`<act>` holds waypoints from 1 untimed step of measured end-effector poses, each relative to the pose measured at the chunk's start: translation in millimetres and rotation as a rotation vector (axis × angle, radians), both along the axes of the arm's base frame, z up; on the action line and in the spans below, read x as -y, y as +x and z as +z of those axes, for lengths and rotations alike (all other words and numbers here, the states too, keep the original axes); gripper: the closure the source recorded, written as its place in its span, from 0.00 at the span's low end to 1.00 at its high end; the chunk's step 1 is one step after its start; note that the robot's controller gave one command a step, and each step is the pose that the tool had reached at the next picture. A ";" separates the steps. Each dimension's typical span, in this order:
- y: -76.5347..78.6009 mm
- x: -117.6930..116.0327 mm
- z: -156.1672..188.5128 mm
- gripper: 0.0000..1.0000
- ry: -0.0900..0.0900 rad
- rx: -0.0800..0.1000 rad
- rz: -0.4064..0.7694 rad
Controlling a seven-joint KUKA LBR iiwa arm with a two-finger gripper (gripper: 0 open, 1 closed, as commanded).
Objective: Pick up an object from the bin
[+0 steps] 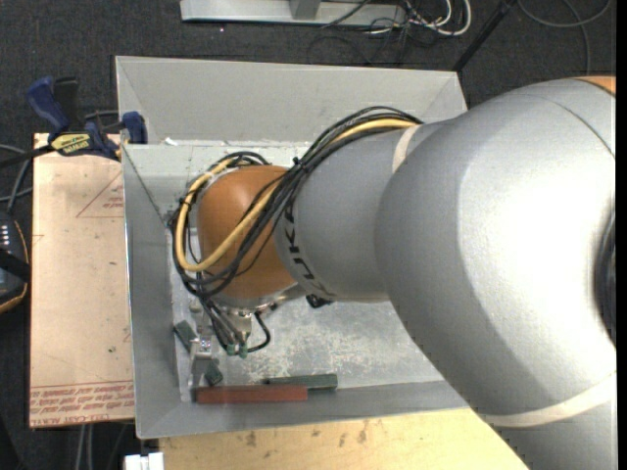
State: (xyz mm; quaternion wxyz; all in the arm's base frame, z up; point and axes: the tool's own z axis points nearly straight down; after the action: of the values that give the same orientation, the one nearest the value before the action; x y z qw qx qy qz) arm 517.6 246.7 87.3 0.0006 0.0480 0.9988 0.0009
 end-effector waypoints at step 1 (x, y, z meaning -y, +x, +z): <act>-15.8 -3.0 11.7 0.00 -0.001 -0.002 -0.022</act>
Offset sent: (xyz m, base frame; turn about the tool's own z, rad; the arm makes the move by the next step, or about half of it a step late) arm -0.0081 -0.0108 0.0127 0.2326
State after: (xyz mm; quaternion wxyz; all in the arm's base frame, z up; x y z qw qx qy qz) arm 501.8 249.7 99.1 -0.0002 0.0589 0.9983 0.0003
